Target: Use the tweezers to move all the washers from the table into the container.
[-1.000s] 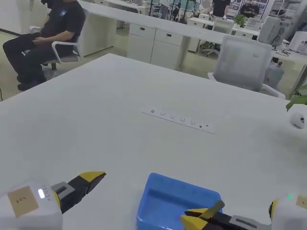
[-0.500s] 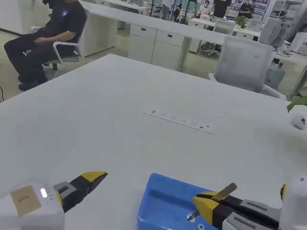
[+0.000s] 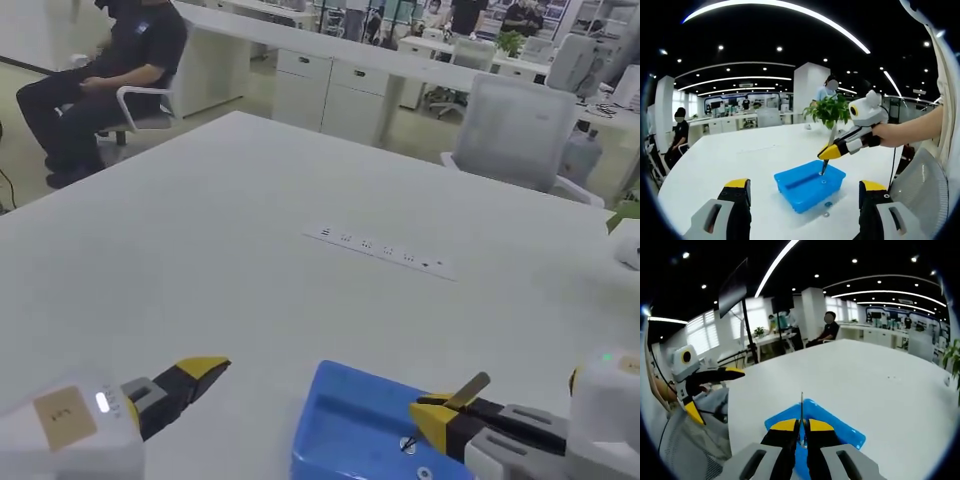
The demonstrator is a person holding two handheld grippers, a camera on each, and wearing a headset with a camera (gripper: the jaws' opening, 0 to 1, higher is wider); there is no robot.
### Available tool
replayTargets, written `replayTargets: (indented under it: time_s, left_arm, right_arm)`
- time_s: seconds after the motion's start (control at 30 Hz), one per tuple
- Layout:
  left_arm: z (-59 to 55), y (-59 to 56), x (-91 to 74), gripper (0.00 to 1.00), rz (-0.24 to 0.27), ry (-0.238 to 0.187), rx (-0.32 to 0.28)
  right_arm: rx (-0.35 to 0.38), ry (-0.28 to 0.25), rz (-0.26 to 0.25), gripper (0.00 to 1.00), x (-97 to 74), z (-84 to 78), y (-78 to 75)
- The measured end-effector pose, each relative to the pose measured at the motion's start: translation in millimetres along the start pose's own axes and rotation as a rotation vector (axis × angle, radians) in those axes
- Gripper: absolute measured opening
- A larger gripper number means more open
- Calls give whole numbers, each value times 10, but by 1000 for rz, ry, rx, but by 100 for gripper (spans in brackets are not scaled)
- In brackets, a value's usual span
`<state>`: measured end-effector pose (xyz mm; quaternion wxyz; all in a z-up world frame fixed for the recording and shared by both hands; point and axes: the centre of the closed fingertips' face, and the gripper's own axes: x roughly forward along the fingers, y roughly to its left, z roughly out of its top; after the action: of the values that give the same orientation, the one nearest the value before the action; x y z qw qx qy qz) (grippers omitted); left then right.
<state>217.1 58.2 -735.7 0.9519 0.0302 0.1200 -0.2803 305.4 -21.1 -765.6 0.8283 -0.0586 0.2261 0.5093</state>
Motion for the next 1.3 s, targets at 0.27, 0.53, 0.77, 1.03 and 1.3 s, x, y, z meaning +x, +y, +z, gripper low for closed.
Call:
replayTargets:
  time_s: [0.27, 0.53, 0.77, 1.03, 1.3]
  left_arm:
    - [0, -5, -1, 91, 0, 0, -2]
    - [-4, -4, -1, 90, 1, 1, -6]
    - [-15, -15, 0, 90, -4, 6, -7]
    - [-28, -16, 0, 90, -7, 13, -8]
    - [-33, -23, 2, 90, -9, 17, -8]
  right_arm:
    - [18, 34, -3, 3, 97, -136, -100]
    - [33, 62, -9, 3, 173, -259, -152]
    - [47, 82, -14, 3, 227, -355, -198]
    - [63, 102, -22, 3, 277, -433, -258]
    - [62, 113, -24, 3, 306, -464, -267]
